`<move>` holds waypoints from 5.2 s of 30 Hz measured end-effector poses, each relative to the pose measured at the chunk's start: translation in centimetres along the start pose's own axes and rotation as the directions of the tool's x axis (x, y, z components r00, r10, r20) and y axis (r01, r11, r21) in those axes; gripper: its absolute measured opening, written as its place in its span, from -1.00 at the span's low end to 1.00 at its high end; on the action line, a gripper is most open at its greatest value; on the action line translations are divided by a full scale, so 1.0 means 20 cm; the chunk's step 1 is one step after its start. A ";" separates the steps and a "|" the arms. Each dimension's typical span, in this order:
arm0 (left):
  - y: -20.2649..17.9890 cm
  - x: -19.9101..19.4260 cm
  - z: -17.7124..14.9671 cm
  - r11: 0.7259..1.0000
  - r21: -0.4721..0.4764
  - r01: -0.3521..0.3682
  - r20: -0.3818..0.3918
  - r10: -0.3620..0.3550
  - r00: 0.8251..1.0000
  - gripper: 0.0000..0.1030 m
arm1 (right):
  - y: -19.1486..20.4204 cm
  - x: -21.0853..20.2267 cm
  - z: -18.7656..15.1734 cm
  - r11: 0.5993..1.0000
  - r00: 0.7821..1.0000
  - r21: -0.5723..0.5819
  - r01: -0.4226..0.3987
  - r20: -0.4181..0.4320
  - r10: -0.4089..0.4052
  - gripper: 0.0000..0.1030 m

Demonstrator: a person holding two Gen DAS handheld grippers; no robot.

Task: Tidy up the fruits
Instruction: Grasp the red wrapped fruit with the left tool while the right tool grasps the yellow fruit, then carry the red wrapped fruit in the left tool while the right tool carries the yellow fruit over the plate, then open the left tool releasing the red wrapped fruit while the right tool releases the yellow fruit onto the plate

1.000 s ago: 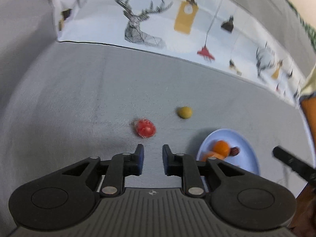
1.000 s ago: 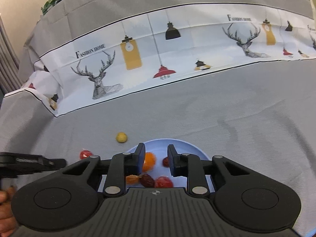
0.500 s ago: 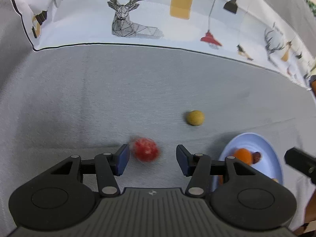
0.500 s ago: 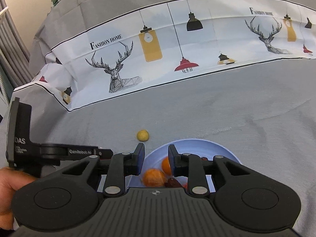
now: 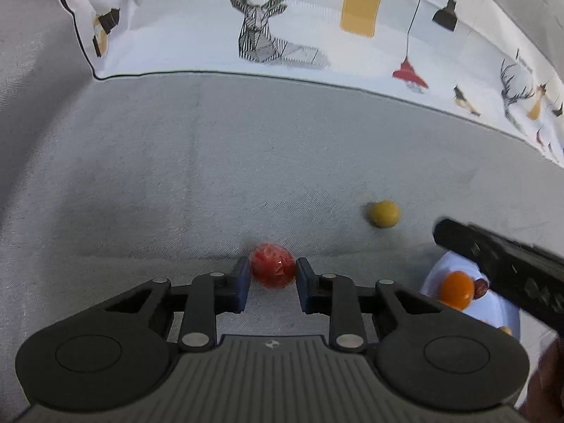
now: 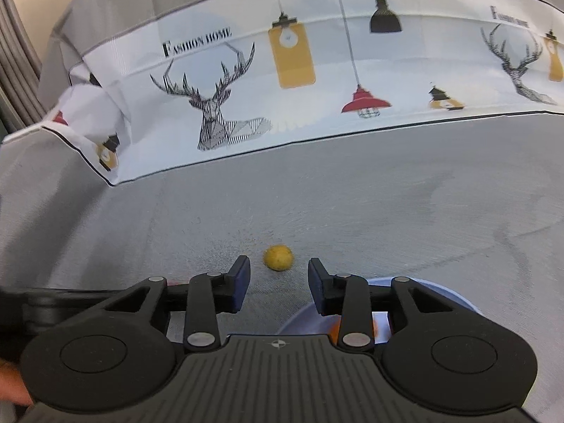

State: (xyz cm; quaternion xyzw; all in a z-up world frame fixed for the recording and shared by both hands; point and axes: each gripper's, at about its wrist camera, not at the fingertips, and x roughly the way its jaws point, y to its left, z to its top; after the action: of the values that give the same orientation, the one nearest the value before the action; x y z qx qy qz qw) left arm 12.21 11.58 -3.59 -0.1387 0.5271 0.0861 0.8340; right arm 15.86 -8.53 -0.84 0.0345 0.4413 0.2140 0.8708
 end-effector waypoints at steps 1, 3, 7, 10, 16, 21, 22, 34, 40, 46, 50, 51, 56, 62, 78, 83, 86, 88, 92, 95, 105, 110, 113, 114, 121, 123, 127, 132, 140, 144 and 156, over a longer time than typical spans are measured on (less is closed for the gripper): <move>0.00 0.00 0.00 1.000 0.000 0.001 -0.004 -0.001 1.000 -0.40 | 0.01 0.03 0.01 1.000 1.000 -0.003 0.006 -0.006 -0.006 -0.26; 0.00 0.00 0.00 1.000 0.001 0.004 -0.002 -0.004 1.000 -0.40 | 0.02 0.09 0.02 1.000 1.000 -0.011 0.018 -0.020 -0.018 -0.25; 0.00 0.01 0.00 1.000 0.003 0.006 -0.005 -0.006 1.000 -0.40 | 0.05 0.21 0.03 0.998 0.998 -0.046 0.050 -0.044 -0.052 -0.21; 0.00 0.02 0.00 1.000 0.001 0.010 -0.008 -0.010 1.000 -0.39 | 0.05 0.29 0.05 0.996 0.995 -0.053 0.071 -0.063 -0.074 -0.20; 0.00 0.03 0.00 1.000 -0.001 0.016 -0.014 -0.016 1.000 -0.38 | 0.07 0.40 0.07 0.995 0.990 -0.064 0.082 -0.109 -0.088 -0.20; -0.01 0.04 0.00 1.000 0.003 0.017 -0.018 -0.017 1.000 -0.38 | 0.10 0.43 0.08 0.991 0.988 -0.102 0.090 -0.119 -0.102 -0.22; -0.01 0.04 0.00 1.000 0.006 0.015 -0.019 -0.015 1.000 -0.38 | 0.10 0.43 0.08 0.990 0.988 -0.113 0.090 -0.118 -0.103 -0.36; 0.03 -0.05 -0.01 0.999 -0.030 0.025 0.044 -0.024 0.999 -0.39 | 0.07 0.19 0.14 0.997 0.999 -0.059 0.047 -0.012 -0.048 -0.46; 0.02 -0.20 -0.07 1.000 0.013 0.028 0.113 -0.030 0.993 -0.39 | 0.04 -0.06 0.11 1.000 0.997 -0.015 0.011 0.074 -0.010 -0.46; -0.04 -0.37 -0.18 0.996 0.093 0.017 0.198 -0.036 0.980 -0.39 | -0.02 -0.44 -0.08 0.998 0.983 -0.064 -0.001 0.181 0.012 -0.46; -0.08 -0.49 -0.28 0.994 0.080 0.068 0.242 -0.086 0.966 -0.39 | -0.13 -0.65 -0.16 1.000 0.965 0.016 -0.017 0.261 0.013 -0.46; -0.10 -0.52 -0.31 0.993 0.083 0.081 0.253 -0.099 0.962 -0.39 | -0.16 -0.69 -0.18 0.999 0.960 0.039 -0.023 0.278 0.012 -0.46; -0.19 -0.59 -0.43 0.986 0.128 0.107 0.274 -0.138 0.952 -0.39 | -0.22 -0.87 -0.29 0.999 0.943 0.045 -0.024 0.332 0.007 -0.46; -0.22 -0.62 -0.51 0.981 0.151 0.124 0.275 -0.162 0.948 -0.39 | -0.27 -0.98 -0.41 1.000 0.941 0.015 0.023 0.337 -0.027 -0.46; -0.36 -0.56 -0.51 0.960 0.223 0.170 0.270 -0.228 0.935 -0.39 | -0.30 -0.84 -0.46 0.997 0.970 0.043 0.064 0.233 -0.072 -0.46; -0.42 -0.52 -0.51 0.954 0.247 0.167 0.262 -0.232 0.937 -0.39 | -0.30 -0.78 -0.46 0.997 0.977 0.040 0.071 0.200 -0.078 -0.46; -0.44 -0.51 -0.51 0.952 0.254 0.169 0.265 -0.237 0.935 -0.39 | -0.30 -0.77 -0.45 0.996 0.978 0.046 0.070 0.191 -0.078 -0.46; -0.45 -0.51 -0.51 0.951 0.259 0.167 0.266 -0.236 0.935 -0.39 | -0.30 -0.76 -0.45 0.997 0.979 0.043 0.069 0.188 -0.076 -0.46; -0.47 -0.50 -0.52 0.950 0.269 0.162 0.265 -0.234 0.935 -0.39 | -0.29 -0.76 -0.46 0.997 0.981 0.022 0.070 0.178 -0.073 -0.46; -0.48 -0.48 -0.53 0.948 0.276 0.156 0.259 -0.230 0.938 -0.39 | -0.28 -0.76 -0.46 0.998 0.982 0.018 0.066 0.177 -0.068 -0.46; -0.50 -0.43 -0.53 0.945 0.273 0.179 0.238 -0.246 0.940 -0.39 | -0.29 -0.73 -0.46 0.998 0.986 0.020 0.067 0.153 -0.069 -0.46; -0.52 -0.42 -0.53 0.942 0.286 0.178 0.232 -0.248 0.941 -0.39 | -0.29 -0.72 -0.46 0.998 0.988 0.015 0.066 0.136 -0.067 -0.46; -0.52 -0.41 -0.53 0.941 0.289 0.178 0.229 -0.249 0.941 -0.39 | -0.29 -0.71 -0.46 0.998 0.989 0.011 0.065 0.131 -0.066 -0.46; -0.52 -0.41 -0.53 0.940 0.289 0.178 0.228 -0.249 0.941 -0.39 | -0.28 -0.71 -0.46 0.998 0.989 0.008 0.064 0.130 -0.065 -0.46; -0.53 -0.39 -0.54 0.940 0.295 0.172 0.223 -0.243 0.944 -0.39 | -0.28 -0.70 -0.46 0.998 0.991 -0.005 0.064 0.118 -0.063 -0.46; -0.54 -0.38 -0.55 0.939 0.298 0.169 0.219 -0.239 0.946 -0.39 | -0.27 -0.70 -0.46 0.998 0.991 -0.008 0.065 0.115 -0.063 -0.46; -0.55 -0.37 -0.55 0.937 0.309 0.162 0.216 -0.235 0.948 -0.39 | -0.27 -0.69 -0.46 0.998 0.992 -0.015 0.067 0.110 -0.065 -0.46; -0.56 -0.35 -0.55 0.937 0.312 0.157 0.215 -0.231 0.949 -0.39 | -0.27 -0.69 -0.47 0.997 0.992 -0.019 0.076 0.099 -0.073 -0.46; -0.57 -0.35 -0.55 0.937 0.312 0.160 0.216 -0.234 0.948 -0.39 | -0.27 -0.68 -0.48 0.996 0.993 -0.024 0.081 0.087 -0.078 -0.46; -0.57 -0.35 -0.54 0.938 0.306 0.162 0.218 -0.235 0.947 -0.39 | -0.27 -0.68 -0.48 0.996 0.993 -0.026 0.081 0.085 -0.079 -0.45; -0.55 -0.35 -0.52 0.942 0.275 0.193 0.208 -0.254 0.945 -0.02 | -0.27 -0.66 -0.49 0.993 0.991 -0.020 0.114 0.072 -0.112 0.29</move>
State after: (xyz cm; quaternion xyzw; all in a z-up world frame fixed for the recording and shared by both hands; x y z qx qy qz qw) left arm 3.50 -2.15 0.10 -0.0800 0.4093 -0.0607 0.9069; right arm 3.24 -19.96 1.87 0.0068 0.4087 0.1683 0.8970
